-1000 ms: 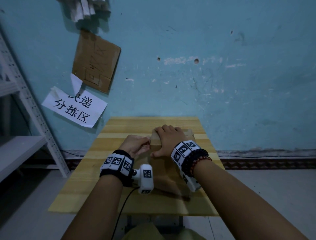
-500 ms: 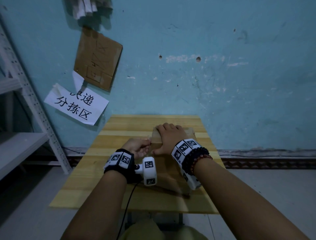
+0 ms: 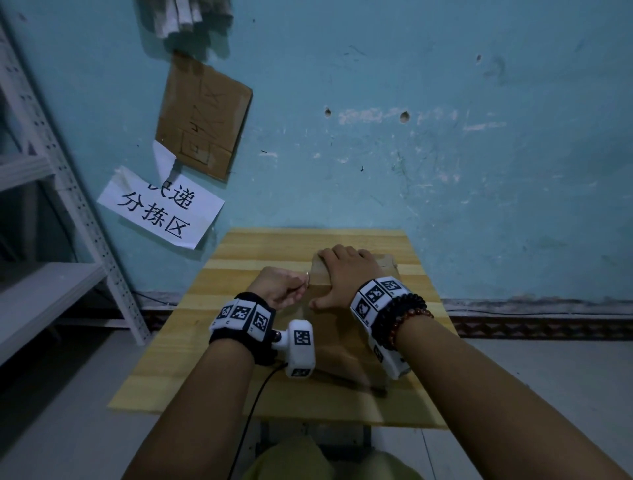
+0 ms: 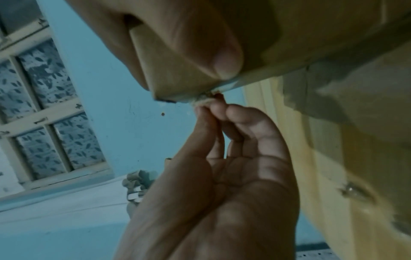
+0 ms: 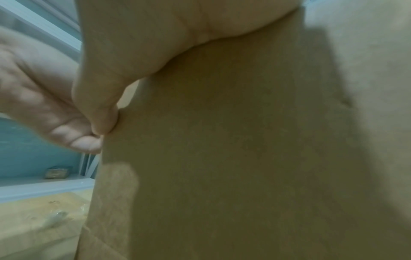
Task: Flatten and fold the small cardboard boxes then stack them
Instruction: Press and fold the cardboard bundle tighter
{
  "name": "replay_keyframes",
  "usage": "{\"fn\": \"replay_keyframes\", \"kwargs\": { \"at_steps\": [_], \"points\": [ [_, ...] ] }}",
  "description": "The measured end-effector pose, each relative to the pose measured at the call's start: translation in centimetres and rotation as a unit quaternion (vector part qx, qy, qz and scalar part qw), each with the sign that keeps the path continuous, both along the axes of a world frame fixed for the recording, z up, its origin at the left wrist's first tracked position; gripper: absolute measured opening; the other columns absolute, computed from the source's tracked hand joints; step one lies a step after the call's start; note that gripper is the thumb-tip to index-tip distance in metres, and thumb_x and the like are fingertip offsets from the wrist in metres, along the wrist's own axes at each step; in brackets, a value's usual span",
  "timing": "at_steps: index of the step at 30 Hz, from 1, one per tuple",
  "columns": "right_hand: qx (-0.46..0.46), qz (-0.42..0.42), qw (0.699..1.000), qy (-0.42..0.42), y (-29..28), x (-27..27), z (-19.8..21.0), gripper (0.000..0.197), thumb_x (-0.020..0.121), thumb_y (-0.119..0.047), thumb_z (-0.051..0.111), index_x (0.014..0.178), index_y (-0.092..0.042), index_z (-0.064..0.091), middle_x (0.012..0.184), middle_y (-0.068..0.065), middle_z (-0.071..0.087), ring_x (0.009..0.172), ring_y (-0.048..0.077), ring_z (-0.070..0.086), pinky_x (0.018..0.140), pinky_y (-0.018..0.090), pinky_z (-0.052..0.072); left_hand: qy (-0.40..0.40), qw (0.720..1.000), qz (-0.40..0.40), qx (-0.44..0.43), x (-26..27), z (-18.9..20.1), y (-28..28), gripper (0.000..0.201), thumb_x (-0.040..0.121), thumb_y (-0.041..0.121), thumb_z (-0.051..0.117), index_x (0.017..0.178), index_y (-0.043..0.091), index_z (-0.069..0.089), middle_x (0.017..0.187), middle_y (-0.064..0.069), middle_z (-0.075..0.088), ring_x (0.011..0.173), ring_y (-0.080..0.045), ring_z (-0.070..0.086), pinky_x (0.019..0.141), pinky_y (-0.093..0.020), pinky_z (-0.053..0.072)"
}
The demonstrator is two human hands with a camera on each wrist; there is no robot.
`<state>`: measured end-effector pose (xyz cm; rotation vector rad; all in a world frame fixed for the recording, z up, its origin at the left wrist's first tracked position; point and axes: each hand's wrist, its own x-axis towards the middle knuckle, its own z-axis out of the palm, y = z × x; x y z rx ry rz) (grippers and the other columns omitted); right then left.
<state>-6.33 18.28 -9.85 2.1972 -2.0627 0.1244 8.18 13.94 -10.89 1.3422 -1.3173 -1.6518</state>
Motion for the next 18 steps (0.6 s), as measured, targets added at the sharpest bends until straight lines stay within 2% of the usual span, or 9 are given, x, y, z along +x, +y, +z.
{"fn": "replay_keyframes", "kwargs": {
  "at_steps": [2,4,6,9,10,12,15,16,18],
  "points": [
    [0.003,-0.001,1.0,0.0,0.1,0.0,0.1,0.089,0.068,-0.068,0.06,0.136,-0.021,0.028,0.134,0.005,0.04,0.125,0.026,0.039,0.107,0.044,0.029,0.0,1.0,0.004,0.02,-0.2,-0.3,0.0,0.023,0.091,0.006,0.055,0.068,0.008,0.058,0.039,0.002,0.058,0.043,-0.008,0.055,0.055,-0.02,0.048],
    [0.005,-0.003,1.0,0.0,0.1,0.0,0.1,0.088,0.069,-0.067,0.06,0.137,-0.02,0.028,0.134,0.005,0.04,0.125,0.026,0.039,0.107,0.044,0.028,0.001,1.0,0.003,0.03,-0.4,-0.3,0.0,0.022,0.092,0.008,0.054,0.07,0.008,0.057,0.037,0.003,0.057,0.038,-0.006,0.054,0.051,-0.018,0.049],
    [0.003,-0.002,1.0,0.003,0.1,0.1,0.1,0.088,0.068,-0.067,0.06,0.136,-0.02,0.028,0.133,0.005,0.041,0.125,0.026,0.039,0.106,0.044,0.029,-0.019,1.0,-0.002,0.016,-0.5,0.0,0.0,0.023,0.092,0.008,0.054,0.069,0.007,0.056,0.036,0.004,0.056,0.039,-0.006,0.054,0.053,-0.019,0.049],
    [0.001,-0.003,1.0,0.002,0.1,0.1,0.1,0.088,0.068,-0.067,0.061,0.136,-0.02,0.029,0.133,0.005,0.041,0.124,0.026,0.039,0.106,0.044,0.029,-0.065,0.997,-0.021,-0.019,-0.6,0.4,0.0,0.03,0.093,0.009,0.053,0.063,0.009,0.054,0.034,0.004,0.054,0.033,-0.004,0.052,0.045,-0.016,0.046],
    [-0.001,-0.003,1.0,0.003,0.1,0.1,0.1,0.088,0.068,-0.066,0.061,0.135,-0.02,0.03,0.133,0.005,0.041,0.124,0.026,0.04,0.106,0.044,0.029,-0.074,0.997,-0.027,-0.026,-0.7,0.5,0.0,0.032,0.094,0.009,0.052,0.061,0.009,0.053,0.035,0.003,0.054,0.032,-0.004,0.052,0.045,-0.016,0.046],
    [-0.003,-0.003,1.0,0.004,0.1,0.1,0.1,0.087,0.068,-0.066,0.061,0.135,-0.02,0.03,0.132,0.005,0.042,0.124,0.026,0.04,0.106,0.044,0.029,-0.077,0.996,-0.033,-0.028,-0.8,0.6,-0.1,0.033,0.094,0.008,0.051,0.061,0.008,0.052,0.043,-0.002,0.053,0.038,-0.009,0.053,0.053,-0.021,0.049],
    [-0.002,-0.003,1.0,0.004,0.0,0.1,0.0,0.088,0.067,-0.066,0.061,0.135,-0.02,0.03,0.132,0.005,0.042,0.124,0.026,0.04,0.106,0.043,0.029,-0.081,0.995,-0.039,-0.039,-0.9,1.0,0.1,0.029,0.092,0.002,0.05,0.063,0.005,0.052,0.058,-0.01,0.054,0.05,-0.015,0.056,0.054,-0.021,0.055],
    [-0.003,-0.003,1.0,0.004,0.0,0.1,0.0,0.088,0.067,-0.066,0.061,0.135,-0.02,0.03,0.132,0.005,0.042,0.124,0.026,0.04,0.106,0.043,0.029,-0.093,0.994,-0.041,-0.049,-1.0,1.2,0.1,0.028,0.091,0.0,0.051,0.063,0.003,0.053,0.057,-0.01,0.056,0.049,-0.014,0.058,0.054,-0.021,0.055],
    [-0.003,-0.003,1.0,0.005,0.1,0.1,0.1,0.088,0.068,-0.066,0.061,0.135,-0.02,0.03,0.133,0.005,0.042,0.124,0.026,0.04,0.106,0.043,0.029,-0.116,0.99,-0.039,-0.072,-1.2,1.4,0.2,0.031,0.089,-0.003,0.051,0.058,0.003,0.051,0.041,-0.004,0.056,0.037,-0.009,0.058,0.053,-0.021,0.054]
  ]
}}
